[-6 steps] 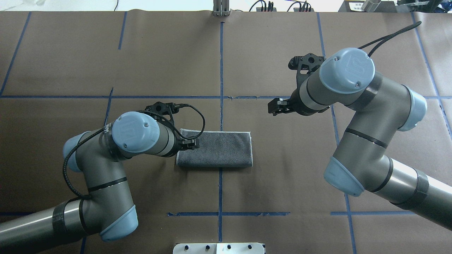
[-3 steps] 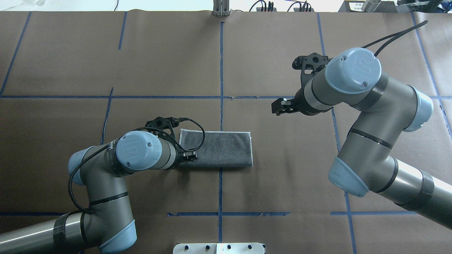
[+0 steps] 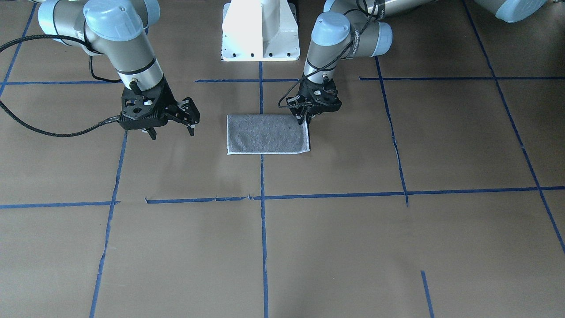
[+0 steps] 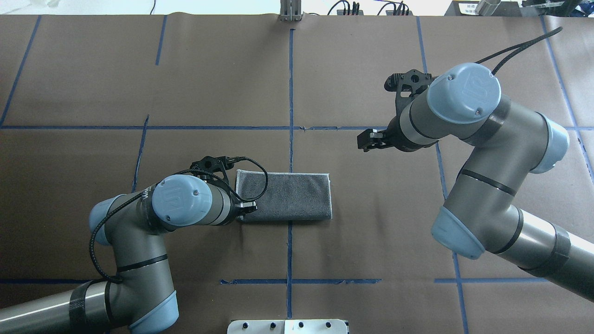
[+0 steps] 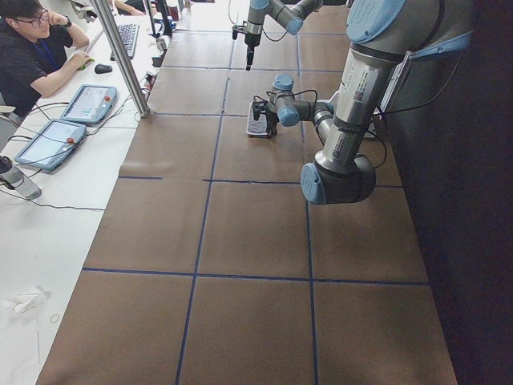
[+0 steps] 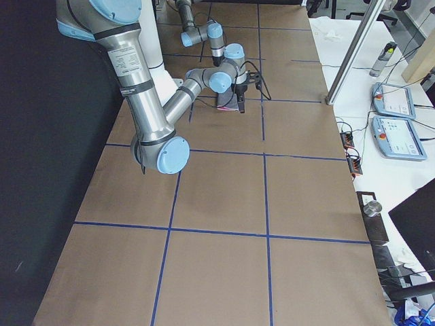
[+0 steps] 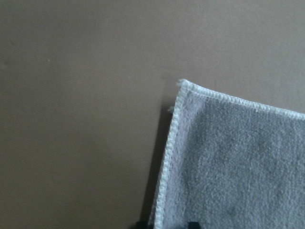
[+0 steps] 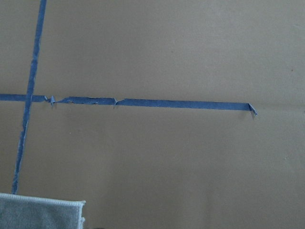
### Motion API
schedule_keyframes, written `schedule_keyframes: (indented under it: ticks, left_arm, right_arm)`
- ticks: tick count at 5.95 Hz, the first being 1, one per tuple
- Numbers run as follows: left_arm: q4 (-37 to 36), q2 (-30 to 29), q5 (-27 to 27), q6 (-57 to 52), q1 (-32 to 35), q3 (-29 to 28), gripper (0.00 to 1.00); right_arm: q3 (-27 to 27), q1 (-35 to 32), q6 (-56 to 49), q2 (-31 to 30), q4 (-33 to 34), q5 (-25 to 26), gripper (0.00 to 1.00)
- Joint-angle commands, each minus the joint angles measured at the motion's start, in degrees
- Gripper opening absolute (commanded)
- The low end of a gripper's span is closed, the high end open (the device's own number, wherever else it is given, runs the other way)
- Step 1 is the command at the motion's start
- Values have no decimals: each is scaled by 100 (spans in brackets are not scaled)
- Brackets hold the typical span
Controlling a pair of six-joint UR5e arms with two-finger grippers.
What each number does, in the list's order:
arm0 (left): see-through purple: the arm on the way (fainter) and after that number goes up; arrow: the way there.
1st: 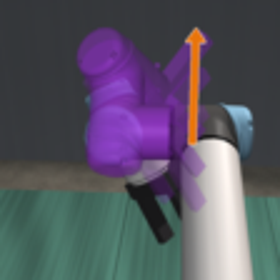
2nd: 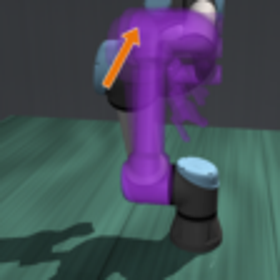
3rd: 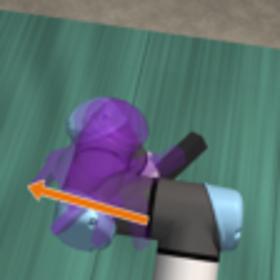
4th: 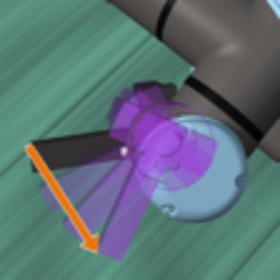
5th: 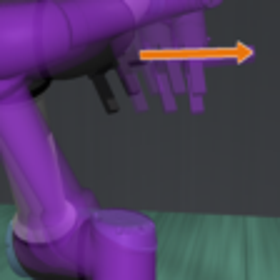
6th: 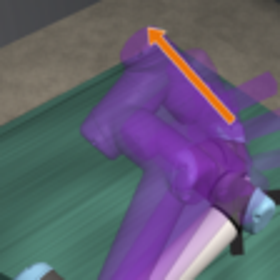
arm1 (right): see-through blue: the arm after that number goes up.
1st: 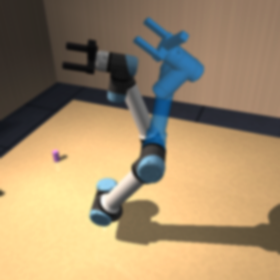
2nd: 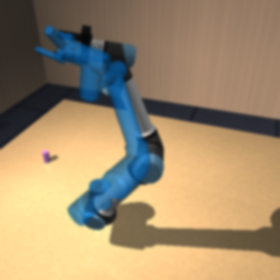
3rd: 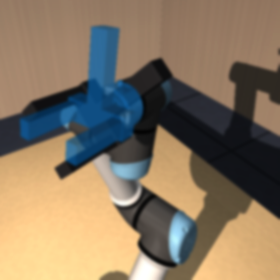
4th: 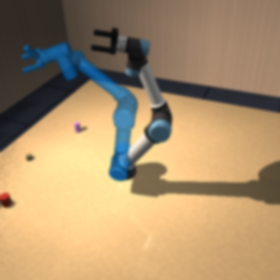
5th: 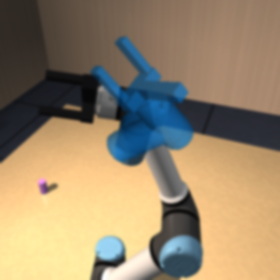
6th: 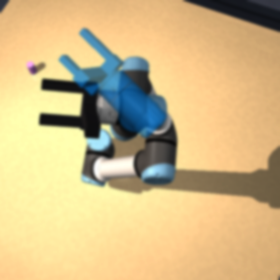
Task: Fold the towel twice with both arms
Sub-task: 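Grasp the end of the folded towel with the left gripper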
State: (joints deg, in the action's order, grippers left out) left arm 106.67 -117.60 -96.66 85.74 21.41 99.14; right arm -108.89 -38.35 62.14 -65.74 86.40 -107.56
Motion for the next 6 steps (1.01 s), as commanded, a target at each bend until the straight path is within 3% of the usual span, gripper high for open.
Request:
schedule_keyframes:
  ticks: [1, 3, 4, 6]
  left_arm:
    - [-32, -35, -2, -5, -5, 96, 0]
    - [-294, -262, -2, -5, 12, 114, 0]
    - [-888, -673, 7, -5, 12, 97, 0]
    - [-1025, -1141, 24, -14, -14, -139, 0]
  right_arm:
    - [17, 3, 0, 0, 0, 7, 100]
    - [17, 3, 0, -9, 0, 7, 100]
    - [17, 3, 0, -9, -9, 7, 100]
    - [8, -15, -9, -18, -9, -2, 100]
